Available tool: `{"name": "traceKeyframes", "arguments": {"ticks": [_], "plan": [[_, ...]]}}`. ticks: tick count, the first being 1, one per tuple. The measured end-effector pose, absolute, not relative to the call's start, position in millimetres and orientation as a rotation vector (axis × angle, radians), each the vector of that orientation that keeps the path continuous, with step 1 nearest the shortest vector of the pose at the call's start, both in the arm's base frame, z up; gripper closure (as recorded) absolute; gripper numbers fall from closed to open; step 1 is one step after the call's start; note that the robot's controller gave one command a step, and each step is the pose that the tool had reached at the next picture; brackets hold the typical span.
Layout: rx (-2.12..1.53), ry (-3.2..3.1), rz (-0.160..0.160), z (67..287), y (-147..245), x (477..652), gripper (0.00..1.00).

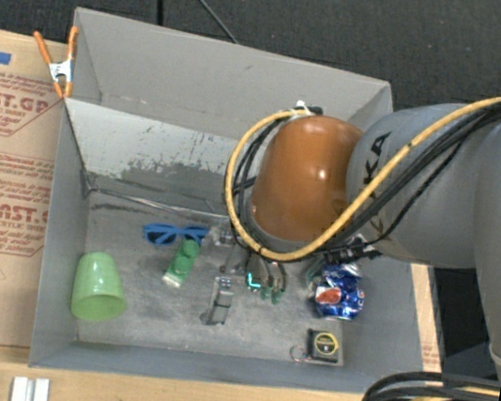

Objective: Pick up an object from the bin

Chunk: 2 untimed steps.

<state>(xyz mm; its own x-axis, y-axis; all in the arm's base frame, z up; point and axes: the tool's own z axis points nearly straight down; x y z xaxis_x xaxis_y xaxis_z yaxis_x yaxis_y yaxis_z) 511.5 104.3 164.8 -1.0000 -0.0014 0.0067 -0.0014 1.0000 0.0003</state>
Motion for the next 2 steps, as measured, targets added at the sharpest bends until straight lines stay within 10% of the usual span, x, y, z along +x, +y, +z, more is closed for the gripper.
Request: {"name": "traceKeyframes", "arguments": {"ticks": [1,2], "plan": [[0.259,-3.130,-0.001,82,125,576.1,0.00],[0.403,-3.119,0.000,70,128,589.6,0.00]]}}
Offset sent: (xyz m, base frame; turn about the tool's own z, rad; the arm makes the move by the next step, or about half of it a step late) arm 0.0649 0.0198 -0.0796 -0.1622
